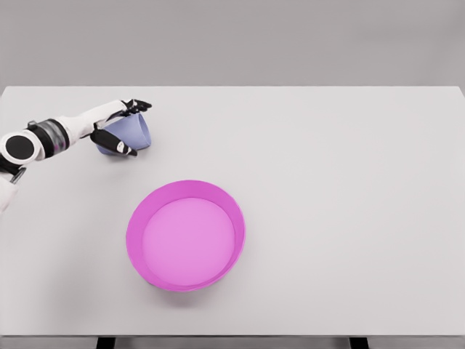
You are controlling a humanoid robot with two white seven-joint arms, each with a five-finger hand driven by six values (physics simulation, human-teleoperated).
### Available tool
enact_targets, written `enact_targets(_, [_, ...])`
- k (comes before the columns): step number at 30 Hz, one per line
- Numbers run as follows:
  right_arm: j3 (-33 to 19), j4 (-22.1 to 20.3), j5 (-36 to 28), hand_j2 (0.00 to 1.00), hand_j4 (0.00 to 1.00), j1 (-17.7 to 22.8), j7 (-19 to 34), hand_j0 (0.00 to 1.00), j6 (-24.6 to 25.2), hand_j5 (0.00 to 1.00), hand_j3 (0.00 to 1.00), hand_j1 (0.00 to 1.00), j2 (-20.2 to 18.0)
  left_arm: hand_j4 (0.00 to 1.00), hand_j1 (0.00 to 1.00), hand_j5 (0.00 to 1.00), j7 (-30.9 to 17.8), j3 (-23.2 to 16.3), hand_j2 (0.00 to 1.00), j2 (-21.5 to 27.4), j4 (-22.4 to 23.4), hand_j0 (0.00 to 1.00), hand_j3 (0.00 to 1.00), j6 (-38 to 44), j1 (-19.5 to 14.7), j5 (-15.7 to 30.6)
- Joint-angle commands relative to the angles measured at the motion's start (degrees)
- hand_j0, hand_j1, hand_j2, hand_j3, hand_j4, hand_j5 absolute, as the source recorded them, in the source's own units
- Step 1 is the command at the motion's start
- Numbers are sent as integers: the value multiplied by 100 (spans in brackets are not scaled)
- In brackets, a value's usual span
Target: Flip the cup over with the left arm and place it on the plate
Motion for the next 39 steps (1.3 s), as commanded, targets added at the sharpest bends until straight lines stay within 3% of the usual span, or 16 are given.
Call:
enact_targets(1, [1, 0, -1, 100, 100, 0, 2, 100, -1, 100, 100, 100, 0, 80, 80, 80, 9, -4, 80, -3, 8, 80, 80, 0, -9, 13])
enact_targets(3, [1, 0, 8, 100, 100, 0, 2, 100, -1, 100, 100, 100, 0, 74, 74, 74, 1, -4, 74, -3, 17, 74, 74, 0, 9, 13])
enact_targets(13, [-8, 0, 8, 100, 100, 0, 2, 100, -1, 100, 100, 100, 0, 63, 63, 63, -17, -57, 63, -3, 17, 63, 63, 9, 9, 153])
enact_targets(15, [1, 0, 0, 100, 100, 0, 2, 100, -1, 100, 100, 100, 0, 55, 55, 55, -26, -66, 55, 32, -106, 55, 55, 0, 18, 628])
enact_targets(18, [1, 0, 0, 100, 100, 0, 2, 100, -1, 100, 100, 100, 0, 56, 56, 56, -61, -21, 56, 85, -431, 56, 56, -8, 26, 742])
enact_targets(28, [1, 0, 8, 100, 100, 0, 2, 100, -1, 100, 100, 100, 0, 55, 55, 55, -52, 5, 55, 770, -1925, 55, 55, -35, 149, 2429])
enact_targets(31, [1, 0, 8, 100, 100, 0, 2, 100, -1, 100, 100, 100, 0, 55, 55, 55, -8, 31, 55, 990, -2505, 55, 55, -35, 272, 3115])
enact_targets(34, [-8, 0, 0, 100, 100, 0, 2, 100, -1, 100, 100, 100, 0, 55, 55, 55, 0, 84, 55, 1078, -2725, 55, 55, -131, 404, 3502])
enact_targets(39, [-8, 0, 8, 100, 100, 0, 2, 100, -1, 100, 100, 100, 0, 51, 51, 51, -8, 435, 51, 1069, -3103, 51, 51, -228, 940, 4161])
